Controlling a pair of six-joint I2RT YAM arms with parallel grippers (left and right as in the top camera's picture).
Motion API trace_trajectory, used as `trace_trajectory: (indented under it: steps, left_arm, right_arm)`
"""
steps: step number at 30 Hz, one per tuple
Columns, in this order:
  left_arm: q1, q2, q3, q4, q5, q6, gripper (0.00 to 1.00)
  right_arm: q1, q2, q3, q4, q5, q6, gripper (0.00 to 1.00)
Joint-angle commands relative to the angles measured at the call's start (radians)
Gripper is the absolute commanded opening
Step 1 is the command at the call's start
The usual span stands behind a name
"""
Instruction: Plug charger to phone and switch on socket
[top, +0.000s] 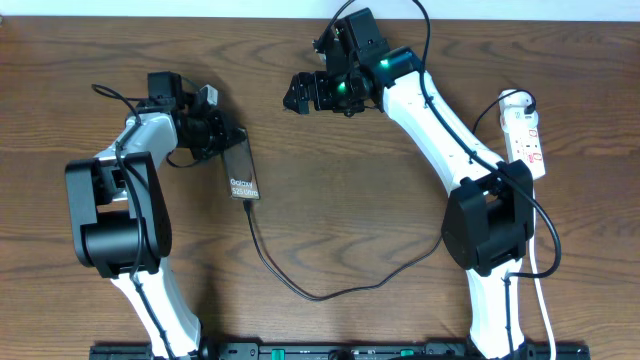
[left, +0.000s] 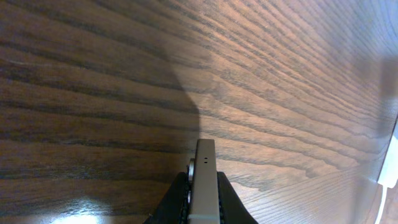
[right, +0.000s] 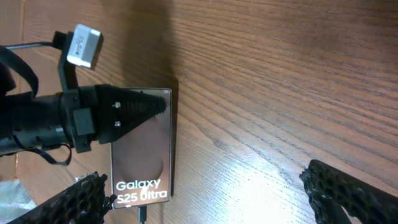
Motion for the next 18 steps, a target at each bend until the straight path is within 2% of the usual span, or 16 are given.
trace_trajectory:
  steps: [1, 13, 18]
  left_arm:
    - [-0.002, 0.008, -0.034, 0.013, 0.009, 0.009, 0.07]
    - [-0.002, 0.008, -0.057, 0.029, 0.009, 0.001, 0.08]
    - [-0.002, 0.008, -0.057, 0.028, 0.009, 0.001, 0.13]
  right_arm:
    - [0.008, -0.007, 0.021, -0.005, 0.003, -0.019, 0.99]
    - [0.008, -0.007, 0.021, -0.006, -0.001, -0.019, 0.99]
    - [0.008, -0.007, 0.021, -0.006, -0.001, -0.019, 0.99]
